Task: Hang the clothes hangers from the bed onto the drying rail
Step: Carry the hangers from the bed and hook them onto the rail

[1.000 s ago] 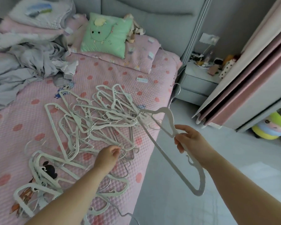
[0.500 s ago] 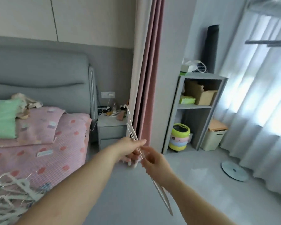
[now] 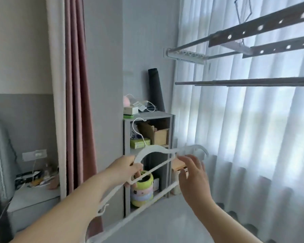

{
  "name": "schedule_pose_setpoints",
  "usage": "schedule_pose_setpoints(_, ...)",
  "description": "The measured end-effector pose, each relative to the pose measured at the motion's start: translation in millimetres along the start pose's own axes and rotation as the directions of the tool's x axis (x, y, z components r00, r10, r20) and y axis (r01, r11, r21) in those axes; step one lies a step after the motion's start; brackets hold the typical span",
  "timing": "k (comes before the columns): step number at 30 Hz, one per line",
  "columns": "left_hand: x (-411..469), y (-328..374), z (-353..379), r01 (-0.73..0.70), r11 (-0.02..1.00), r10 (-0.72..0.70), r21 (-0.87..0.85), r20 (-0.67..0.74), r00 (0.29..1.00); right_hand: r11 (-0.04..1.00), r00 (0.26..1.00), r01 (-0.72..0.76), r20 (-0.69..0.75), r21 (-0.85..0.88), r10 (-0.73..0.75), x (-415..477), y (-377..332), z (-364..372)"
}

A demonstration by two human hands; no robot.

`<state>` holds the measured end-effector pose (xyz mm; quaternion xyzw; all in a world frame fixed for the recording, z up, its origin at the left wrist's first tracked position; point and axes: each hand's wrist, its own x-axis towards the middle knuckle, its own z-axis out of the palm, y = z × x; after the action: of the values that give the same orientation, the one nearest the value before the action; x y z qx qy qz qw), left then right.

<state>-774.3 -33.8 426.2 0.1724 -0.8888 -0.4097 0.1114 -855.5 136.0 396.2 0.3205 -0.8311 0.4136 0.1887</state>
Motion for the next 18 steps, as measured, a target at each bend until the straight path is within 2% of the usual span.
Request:
schedule_pose_setpoints(3,41.0,13.6,4.6,-0.065,0.996,0.061,0.068,0.061,0.996,0.958,0.998,0.018,0.056,-0.288,-0.002,48.7,30.4,-3.3)
schedule_pose_setpoints(5,72.2,17.8,6.3,-0.122,0.988,0.114,0.097,0.085,0.99,0.916,0.992,0.069,0.127,-0.395,-0.02,82.8,47.1,-1.1)
schedule_pose_setpoints(9,150.2,20.9,2.5,-0.213,0.965,0.197,0.151,0.111,0.974,0.918,0.956,0.104,0.293,-0.383,0.014,154.8,71.2,16.5)
schedule_pose_setpoints(12,220.7,24.7,-12.0,-0.246,0.957,0.226,0.156,0.13,0.965,0.912,0.951,0.104,0.308,-0.397,0.025,218.2,90.2,34.7)
schedule_pose_setpoints(14,265.6,28.6,-21.2,-0.257,0.948,0.23,0.189,0.153,0.961,0.921,0.96,0.075,0.277,-0.381,0.037,257.0,102.0,41.1)
schedule_pose_setpoints(18,351.7,30.3,-28.1,-0.283,0.906,0.255,0.314,0.128,0.958,0.911,0.989,-0.021,0.126,-0.411,0.08,328.4,138.7,43.7)
